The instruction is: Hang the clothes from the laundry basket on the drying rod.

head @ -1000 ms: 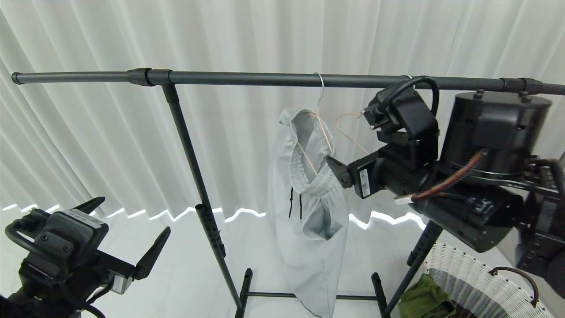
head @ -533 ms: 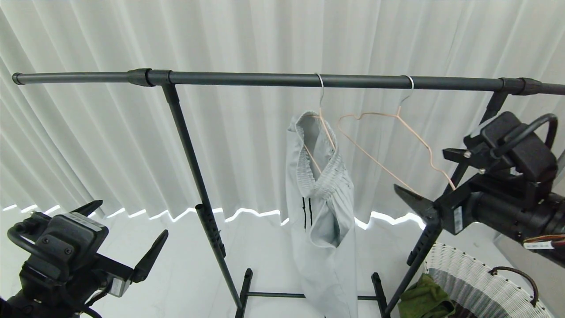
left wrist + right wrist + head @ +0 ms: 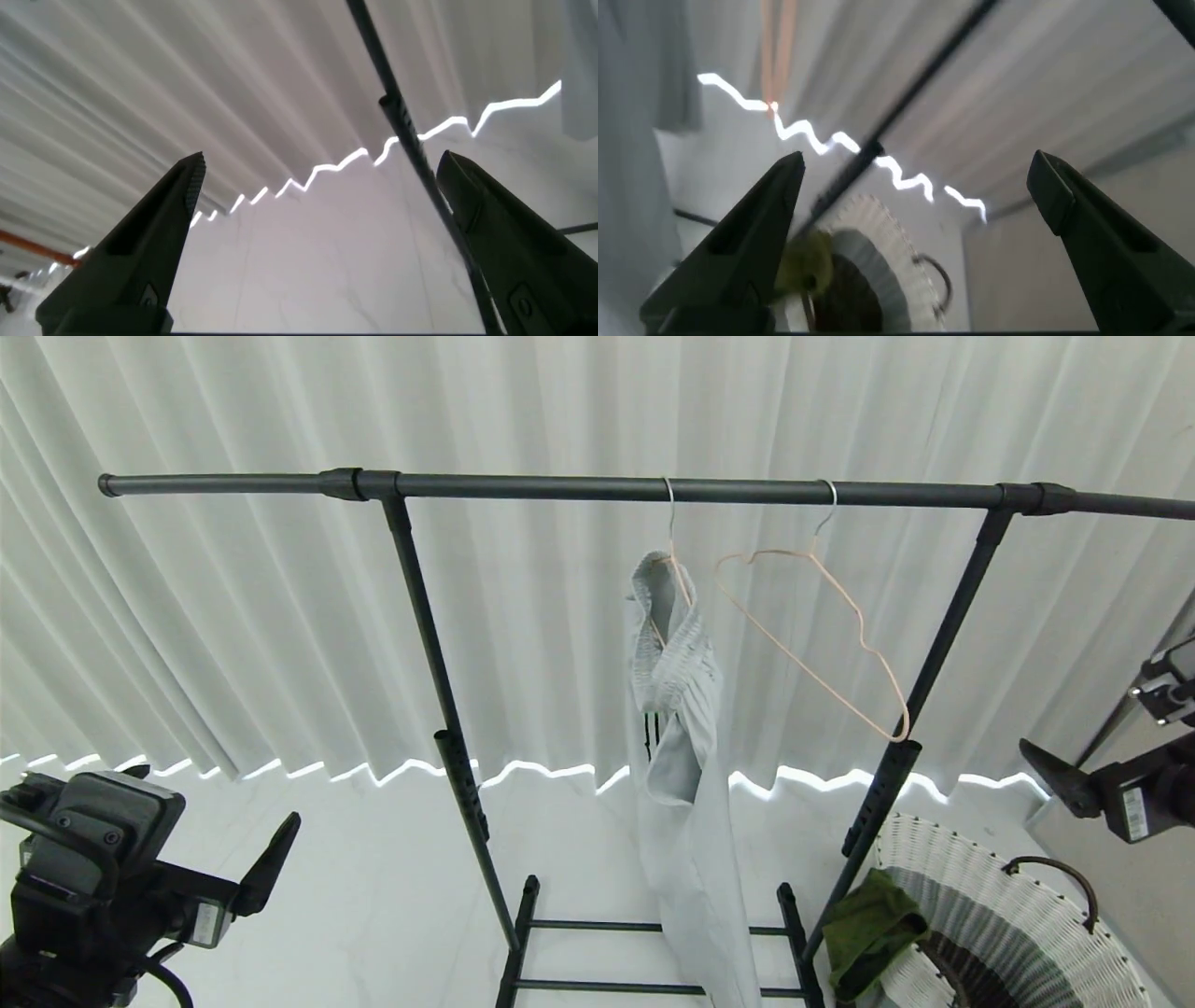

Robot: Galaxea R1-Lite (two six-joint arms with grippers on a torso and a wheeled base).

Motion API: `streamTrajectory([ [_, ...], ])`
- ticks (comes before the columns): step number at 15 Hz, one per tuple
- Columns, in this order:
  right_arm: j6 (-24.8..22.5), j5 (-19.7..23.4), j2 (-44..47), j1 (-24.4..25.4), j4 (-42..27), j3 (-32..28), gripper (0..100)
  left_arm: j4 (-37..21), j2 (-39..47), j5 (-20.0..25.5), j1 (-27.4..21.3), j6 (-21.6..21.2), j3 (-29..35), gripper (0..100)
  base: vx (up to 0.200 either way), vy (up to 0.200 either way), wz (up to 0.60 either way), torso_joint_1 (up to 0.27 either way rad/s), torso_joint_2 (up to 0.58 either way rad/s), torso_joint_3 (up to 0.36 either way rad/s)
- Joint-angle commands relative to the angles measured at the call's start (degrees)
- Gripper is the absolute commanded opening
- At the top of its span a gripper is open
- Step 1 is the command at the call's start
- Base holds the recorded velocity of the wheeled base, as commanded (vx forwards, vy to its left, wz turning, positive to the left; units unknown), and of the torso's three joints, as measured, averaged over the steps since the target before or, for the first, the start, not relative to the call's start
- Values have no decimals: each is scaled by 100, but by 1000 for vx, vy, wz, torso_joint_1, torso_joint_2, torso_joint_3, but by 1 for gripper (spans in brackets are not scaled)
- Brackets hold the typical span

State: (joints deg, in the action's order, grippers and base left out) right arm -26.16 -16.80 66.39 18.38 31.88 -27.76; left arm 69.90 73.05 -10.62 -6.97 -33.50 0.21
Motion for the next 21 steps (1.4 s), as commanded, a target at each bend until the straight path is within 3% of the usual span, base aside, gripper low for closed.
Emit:
streamTrajectory([
  [1,-47,-8,-153,-379,11,192,100,-3,-1,-2,91,1,-3,100,-200,0,0,-2,2,2],
  [5,-73,-8,-328,-678,11,403,100,-3,-1,16,82,10,-3,100,-100,0,0,1,2,4],
  [17,-196,-25,-443,-678,20,640,100,-12,-18,25,64,19,-3,100,0,0,0,0,0,0],
  [21,-196,-25,-434,-678,11,658,100,-12,-62,25,64,19,-3,100,0,0,0,-133,315,179],
])
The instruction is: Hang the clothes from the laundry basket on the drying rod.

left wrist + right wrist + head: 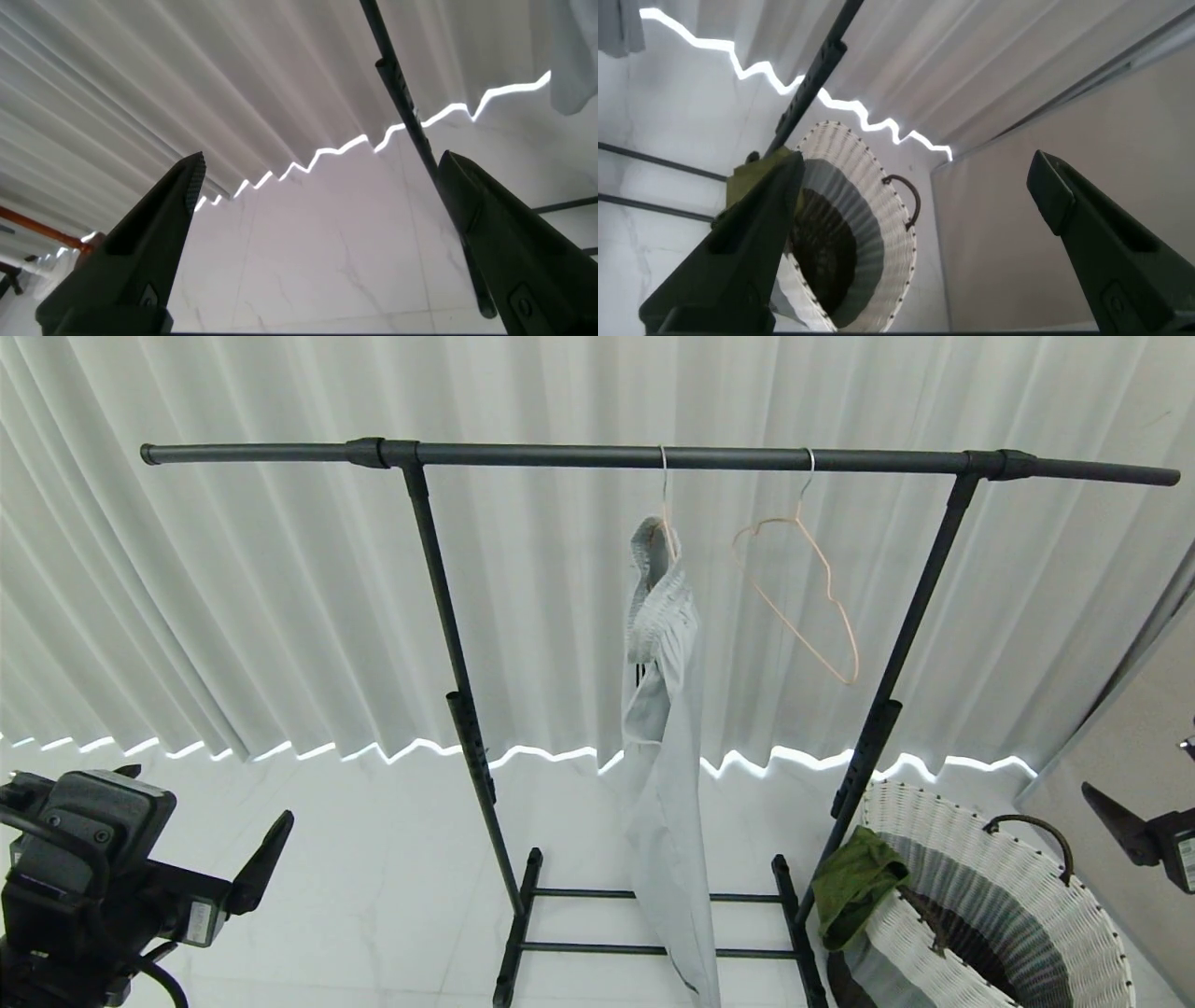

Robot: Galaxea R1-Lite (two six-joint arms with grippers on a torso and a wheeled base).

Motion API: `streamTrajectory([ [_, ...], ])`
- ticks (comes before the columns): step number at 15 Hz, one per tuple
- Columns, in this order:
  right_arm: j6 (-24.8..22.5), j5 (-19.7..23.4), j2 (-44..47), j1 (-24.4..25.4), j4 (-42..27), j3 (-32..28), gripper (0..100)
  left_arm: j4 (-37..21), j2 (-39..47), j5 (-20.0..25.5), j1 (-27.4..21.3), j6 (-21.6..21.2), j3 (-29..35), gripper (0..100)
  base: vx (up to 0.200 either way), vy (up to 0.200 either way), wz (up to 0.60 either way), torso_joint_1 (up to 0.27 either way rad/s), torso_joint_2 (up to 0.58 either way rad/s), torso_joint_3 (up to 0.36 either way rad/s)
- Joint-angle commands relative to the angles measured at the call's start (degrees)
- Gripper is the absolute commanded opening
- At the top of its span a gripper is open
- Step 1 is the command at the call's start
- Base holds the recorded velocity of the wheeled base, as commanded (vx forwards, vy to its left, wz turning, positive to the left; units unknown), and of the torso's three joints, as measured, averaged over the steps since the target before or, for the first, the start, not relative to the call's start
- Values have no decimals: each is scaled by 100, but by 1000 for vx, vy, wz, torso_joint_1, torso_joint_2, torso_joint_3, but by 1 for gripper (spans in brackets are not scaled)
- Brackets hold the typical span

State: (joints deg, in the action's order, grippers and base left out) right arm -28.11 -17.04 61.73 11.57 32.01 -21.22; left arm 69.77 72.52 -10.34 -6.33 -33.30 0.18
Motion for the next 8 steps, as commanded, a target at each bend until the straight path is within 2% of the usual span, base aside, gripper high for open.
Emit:
streamTrajectory([
  [1,-1,-1,32,3,-2,4,100,2,-10,-3,0,-1,-1,100,0,0,0,-207,486,271],
  [8,7,-1,14,12,-2,145,100,-7,-10,-12,0,-1,-9,100,0,0,0,-192,493,297],
])
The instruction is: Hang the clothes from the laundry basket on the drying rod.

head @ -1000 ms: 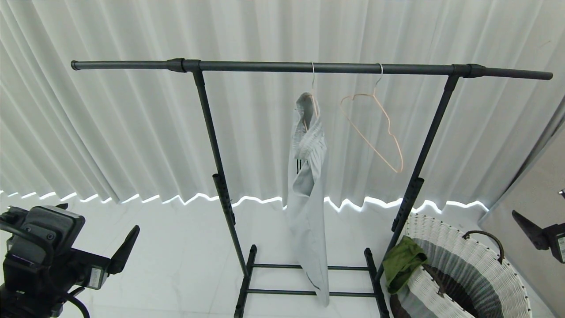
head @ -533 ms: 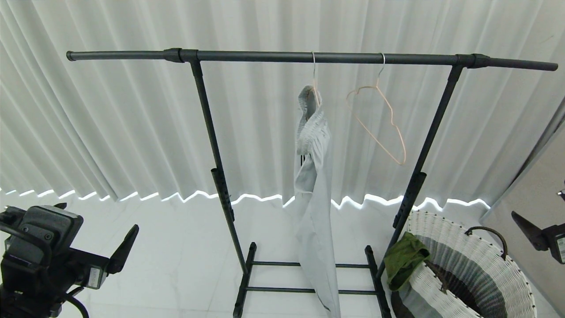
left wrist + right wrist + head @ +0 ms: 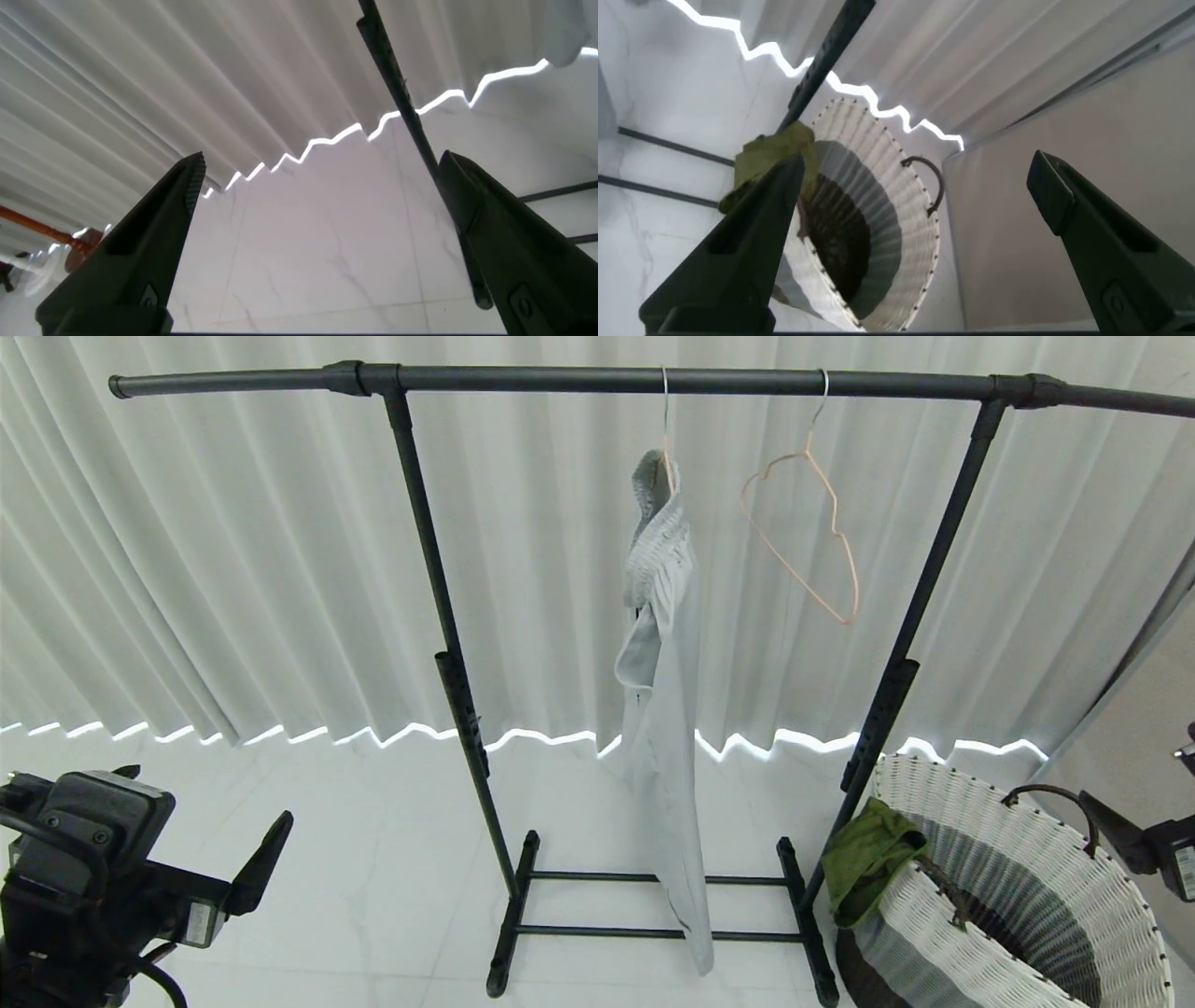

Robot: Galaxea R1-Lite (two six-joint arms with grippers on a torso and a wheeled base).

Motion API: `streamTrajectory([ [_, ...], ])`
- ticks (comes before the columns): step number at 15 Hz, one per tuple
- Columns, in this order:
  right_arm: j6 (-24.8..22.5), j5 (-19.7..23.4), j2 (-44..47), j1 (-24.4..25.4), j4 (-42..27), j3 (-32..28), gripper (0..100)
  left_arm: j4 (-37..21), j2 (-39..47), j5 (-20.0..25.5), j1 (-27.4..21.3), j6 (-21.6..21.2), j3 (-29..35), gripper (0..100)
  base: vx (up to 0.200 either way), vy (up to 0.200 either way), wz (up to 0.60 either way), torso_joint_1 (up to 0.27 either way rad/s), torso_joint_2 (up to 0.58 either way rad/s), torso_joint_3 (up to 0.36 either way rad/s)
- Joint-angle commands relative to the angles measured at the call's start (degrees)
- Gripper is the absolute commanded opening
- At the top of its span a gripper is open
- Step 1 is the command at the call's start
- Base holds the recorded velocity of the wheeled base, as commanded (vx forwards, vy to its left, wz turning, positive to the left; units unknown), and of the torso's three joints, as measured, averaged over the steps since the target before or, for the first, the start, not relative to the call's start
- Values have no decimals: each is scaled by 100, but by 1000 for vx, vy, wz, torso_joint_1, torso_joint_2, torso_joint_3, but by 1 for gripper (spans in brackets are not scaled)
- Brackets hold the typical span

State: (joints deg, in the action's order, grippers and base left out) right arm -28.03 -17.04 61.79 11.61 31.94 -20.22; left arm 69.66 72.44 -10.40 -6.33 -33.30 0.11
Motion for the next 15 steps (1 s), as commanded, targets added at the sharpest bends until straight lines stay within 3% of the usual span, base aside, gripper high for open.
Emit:
streamTrajectory([
  [1,-10,-1,-36,26,23,159,100,4,-1,-6,0,-1,-2,100,0,0,0,-173,476,315],
  [12,-10,34,-115,44,23,388,100,-128,-239,-15,-79,-45,-2,100,0,0,0,-120,458,327],
  [15,-142,34,-133,96,23,432,100,-602,-617,-6,-97,-62,-2,100,0,0,0,-31,201,154],
])
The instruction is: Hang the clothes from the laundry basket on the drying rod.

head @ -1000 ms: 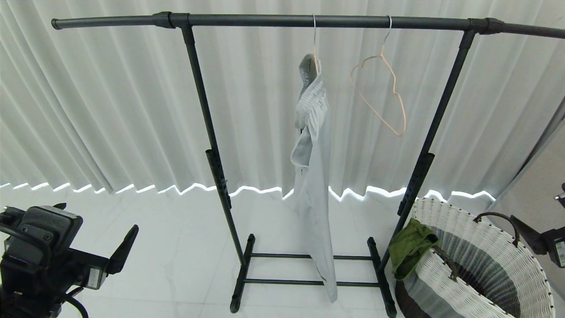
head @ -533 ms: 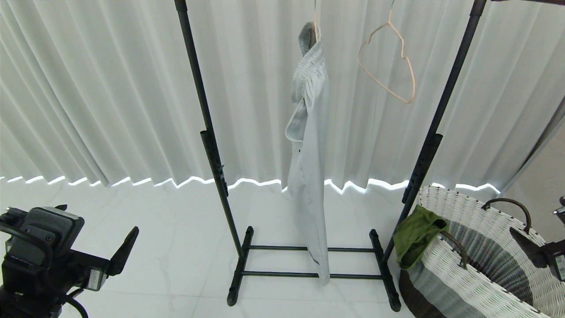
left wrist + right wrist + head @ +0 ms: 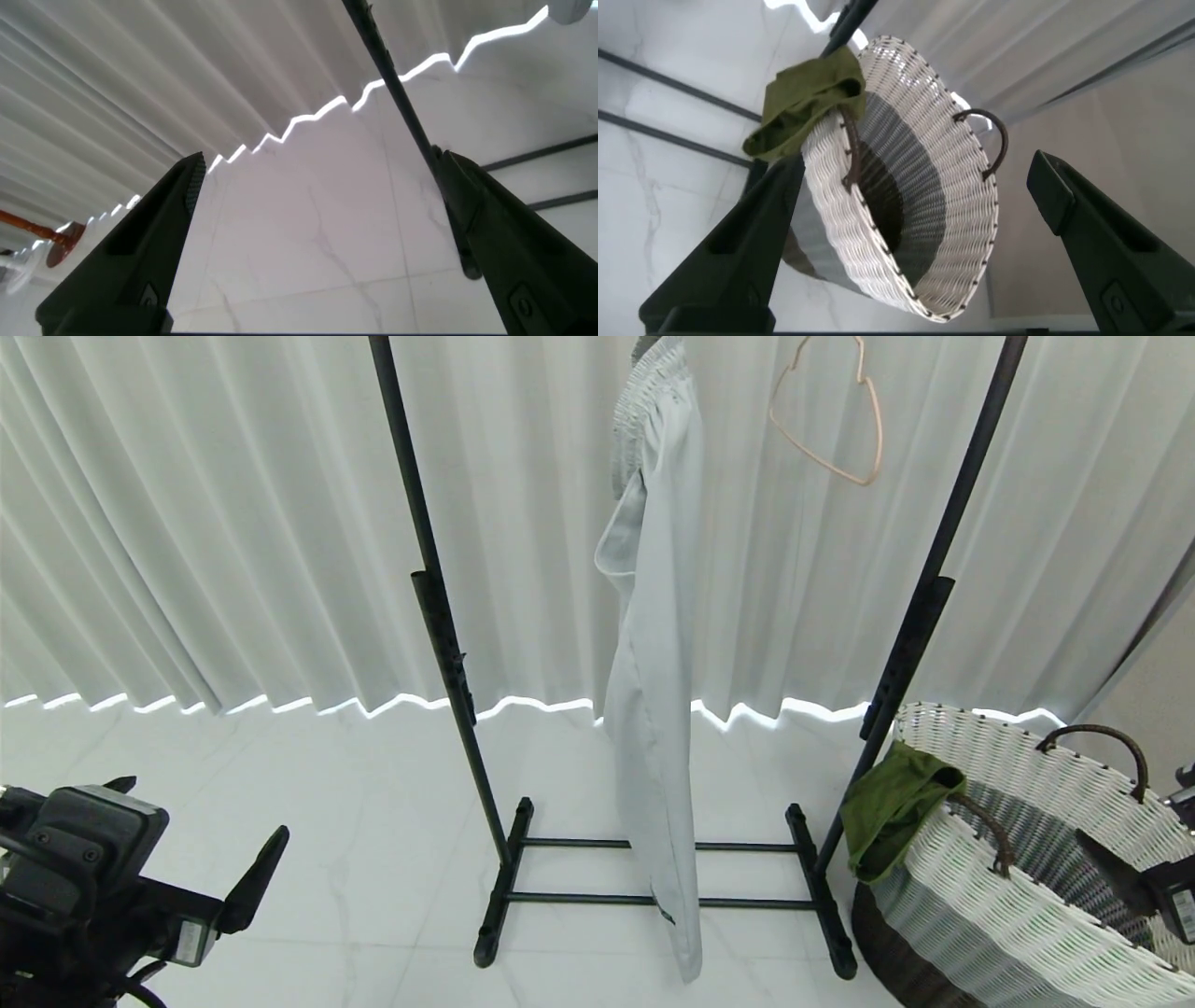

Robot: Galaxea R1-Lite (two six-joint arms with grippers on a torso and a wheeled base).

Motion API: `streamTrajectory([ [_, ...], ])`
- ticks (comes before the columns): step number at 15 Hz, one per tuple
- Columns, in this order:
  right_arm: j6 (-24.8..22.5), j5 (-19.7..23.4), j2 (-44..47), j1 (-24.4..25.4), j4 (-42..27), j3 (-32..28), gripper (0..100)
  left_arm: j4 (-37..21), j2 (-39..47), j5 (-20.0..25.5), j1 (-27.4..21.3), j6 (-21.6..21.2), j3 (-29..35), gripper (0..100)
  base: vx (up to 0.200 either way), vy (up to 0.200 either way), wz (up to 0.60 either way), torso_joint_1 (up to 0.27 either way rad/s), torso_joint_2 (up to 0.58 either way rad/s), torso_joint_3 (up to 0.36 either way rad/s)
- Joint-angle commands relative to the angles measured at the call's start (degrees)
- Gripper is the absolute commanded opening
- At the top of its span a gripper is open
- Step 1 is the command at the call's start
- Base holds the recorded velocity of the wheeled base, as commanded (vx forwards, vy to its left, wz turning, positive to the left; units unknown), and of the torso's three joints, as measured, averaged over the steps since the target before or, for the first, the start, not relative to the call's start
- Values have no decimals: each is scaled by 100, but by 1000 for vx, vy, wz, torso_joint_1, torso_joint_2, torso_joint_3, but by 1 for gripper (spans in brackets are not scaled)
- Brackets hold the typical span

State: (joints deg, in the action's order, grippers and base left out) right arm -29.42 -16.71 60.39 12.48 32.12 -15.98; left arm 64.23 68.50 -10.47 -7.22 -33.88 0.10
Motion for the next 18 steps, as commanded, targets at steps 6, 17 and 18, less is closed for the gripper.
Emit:
streamTrajectory([
  [6,-38,-7,-71,9,-4,7,100,-2178,-1972,19,-280,-5,8,100,0,-167,0,-3,22,26],
  [17,-47,397,-19,17,-31,-98,100,-2574,-1919,203,-280,22,526,100,0,-73,0,-1,-1,2],
  [18,-47,494,34,17,-31,-107,100,-2574,-1805,203,-280,39,588,100,0,0,0,0,0,0],
])
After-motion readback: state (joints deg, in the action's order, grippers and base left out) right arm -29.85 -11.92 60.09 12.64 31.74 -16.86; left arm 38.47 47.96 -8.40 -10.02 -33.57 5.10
